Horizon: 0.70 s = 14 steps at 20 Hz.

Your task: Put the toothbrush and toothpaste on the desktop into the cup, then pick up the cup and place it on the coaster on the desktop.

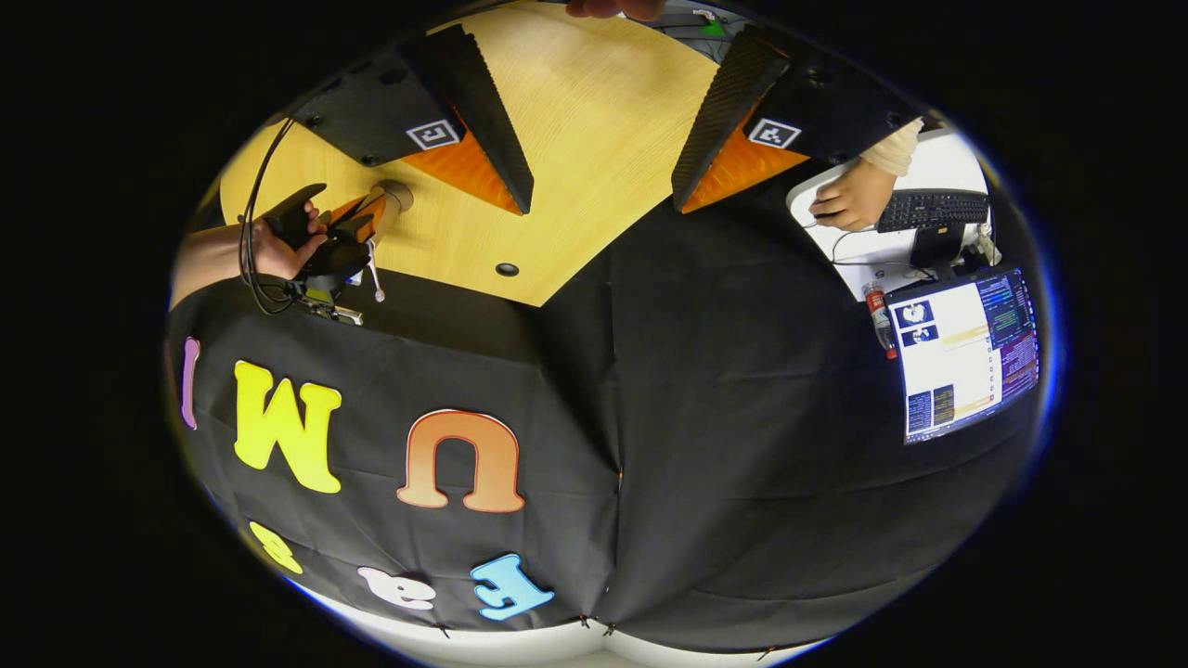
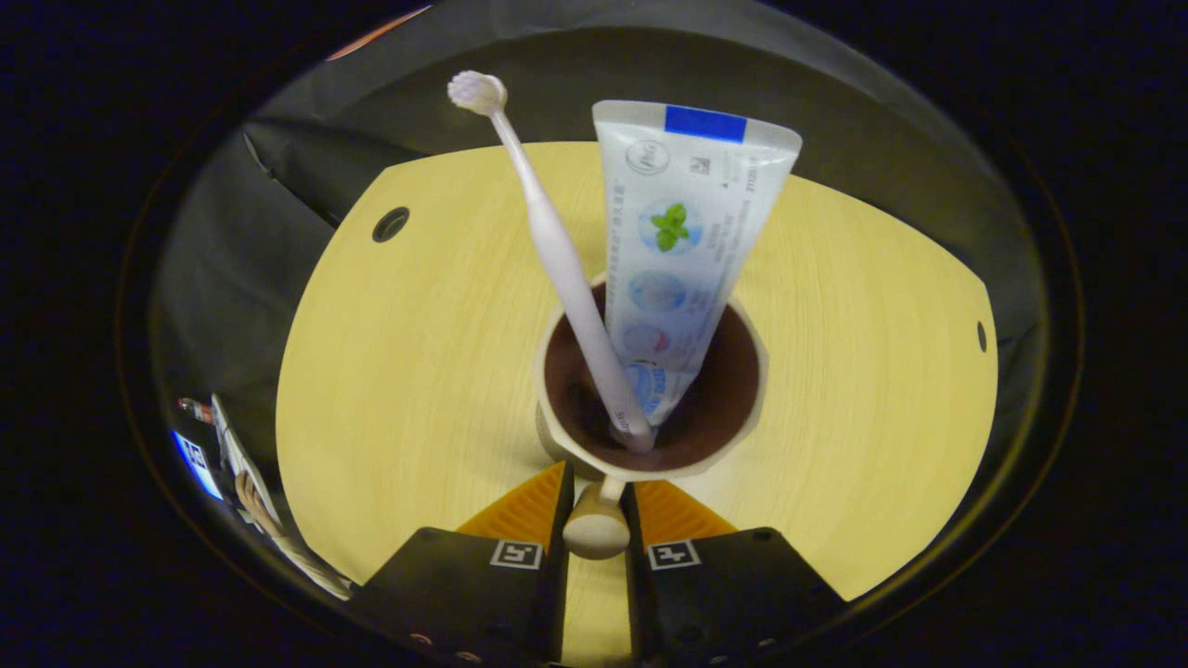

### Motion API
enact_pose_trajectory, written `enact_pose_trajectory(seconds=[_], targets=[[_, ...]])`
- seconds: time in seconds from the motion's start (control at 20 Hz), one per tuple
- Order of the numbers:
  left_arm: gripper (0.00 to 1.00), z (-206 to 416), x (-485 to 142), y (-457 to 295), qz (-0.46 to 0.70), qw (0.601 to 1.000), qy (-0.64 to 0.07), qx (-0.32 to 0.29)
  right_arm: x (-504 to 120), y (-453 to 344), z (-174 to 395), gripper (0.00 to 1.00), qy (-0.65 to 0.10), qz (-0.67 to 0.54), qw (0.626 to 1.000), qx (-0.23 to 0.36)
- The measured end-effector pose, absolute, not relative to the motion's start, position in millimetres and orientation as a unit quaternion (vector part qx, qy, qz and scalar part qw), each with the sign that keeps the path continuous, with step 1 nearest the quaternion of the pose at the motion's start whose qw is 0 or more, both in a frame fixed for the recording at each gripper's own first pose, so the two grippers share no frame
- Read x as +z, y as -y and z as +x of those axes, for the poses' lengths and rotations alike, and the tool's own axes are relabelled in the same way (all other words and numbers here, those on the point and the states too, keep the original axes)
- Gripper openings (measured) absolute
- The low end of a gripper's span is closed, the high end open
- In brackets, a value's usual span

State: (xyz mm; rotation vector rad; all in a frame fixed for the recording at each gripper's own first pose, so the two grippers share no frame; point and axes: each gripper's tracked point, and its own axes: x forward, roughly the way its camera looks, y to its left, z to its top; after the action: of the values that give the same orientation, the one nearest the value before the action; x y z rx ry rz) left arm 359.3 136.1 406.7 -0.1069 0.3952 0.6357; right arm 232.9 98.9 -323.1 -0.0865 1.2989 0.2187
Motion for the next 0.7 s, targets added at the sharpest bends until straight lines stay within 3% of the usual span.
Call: enact_pose_trajectory(seconds=[0.7], targets=[[0.96, 359.1, 404.4, -132.9, -0.050, 0.933, -0.198, 0.297, -328.1, -105.9, 231.0, 0.25, -0.602, -0.058, 0.789, 0.110]])
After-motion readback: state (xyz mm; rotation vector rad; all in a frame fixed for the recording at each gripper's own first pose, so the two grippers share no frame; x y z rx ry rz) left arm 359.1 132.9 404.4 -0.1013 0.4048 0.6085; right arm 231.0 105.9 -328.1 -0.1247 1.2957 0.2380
